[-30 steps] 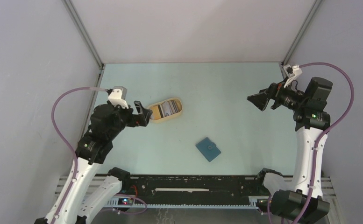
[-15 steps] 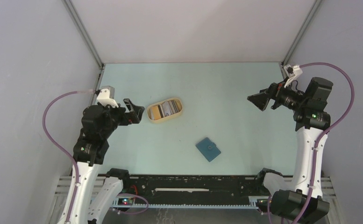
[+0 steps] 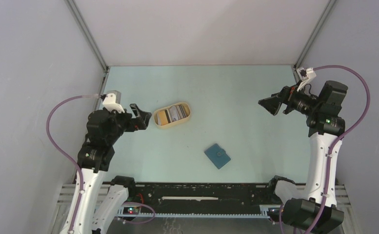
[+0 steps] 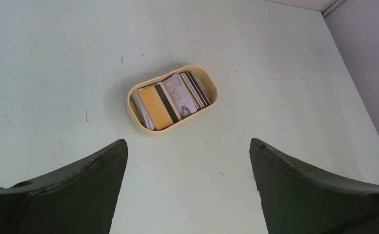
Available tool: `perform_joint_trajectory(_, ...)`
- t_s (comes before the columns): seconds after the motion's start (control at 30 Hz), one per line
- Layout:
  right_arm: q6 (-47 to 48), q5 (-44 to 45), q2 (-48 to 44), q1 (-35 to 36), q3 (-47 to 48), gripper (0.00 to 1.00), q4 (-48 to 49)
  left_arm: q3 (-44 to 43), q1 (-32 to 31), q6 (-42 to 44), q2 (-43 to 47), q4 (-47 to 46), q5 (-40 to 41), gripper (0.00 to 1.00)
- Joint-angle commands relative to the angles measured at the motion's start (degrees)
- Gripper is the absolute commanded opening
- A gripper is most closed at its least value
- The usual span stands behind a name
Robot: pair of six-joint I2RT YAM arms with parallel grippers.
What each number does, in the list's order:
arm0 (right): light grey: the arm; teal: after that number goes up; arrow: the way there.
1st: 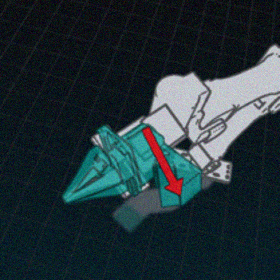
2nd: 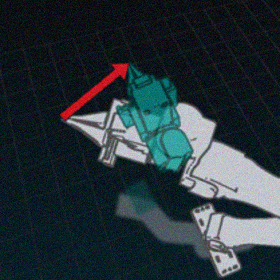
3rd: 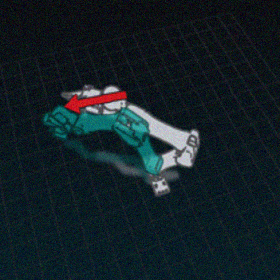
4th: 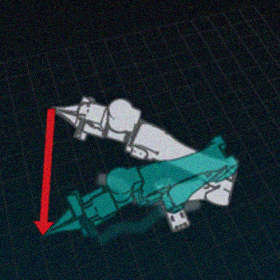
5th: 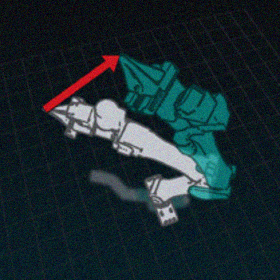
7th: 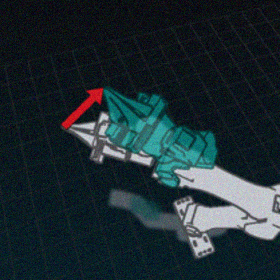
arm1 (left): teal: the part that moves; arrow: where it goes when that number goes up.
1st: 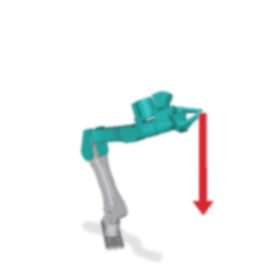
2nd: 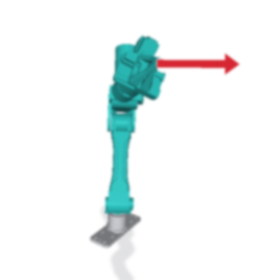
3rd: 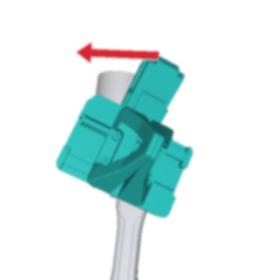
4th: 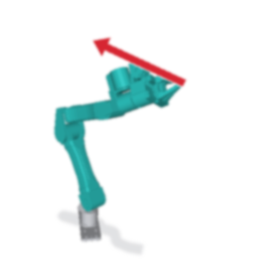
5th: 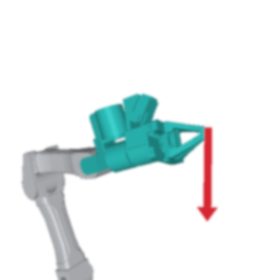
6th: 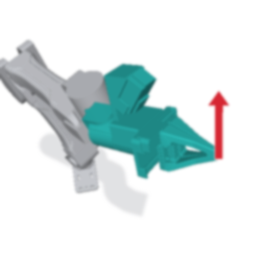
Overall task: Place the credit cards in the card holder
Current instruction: Reset both arms
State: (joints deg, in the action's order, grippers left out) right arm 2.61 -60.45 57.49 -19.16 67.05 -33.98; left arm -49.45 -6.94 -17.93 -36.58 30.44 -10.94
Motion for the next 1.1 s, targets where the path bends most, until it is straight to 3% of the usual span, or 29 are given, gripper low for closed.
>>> perform_joint_trajectory(0.0,-1.42,0.28,-0.19,-0.53,2.04,1.00,1.37,1.11,0.59,0.27,0.50,-1.82,-1.20,1.00)
perform_joint_trajectory(1.07,-0.82,0.62,-0.13,-0.97,2.04,1.00,0.40,1.90,0.60,0.53,0.82,-1.77,-2.65,1.00)
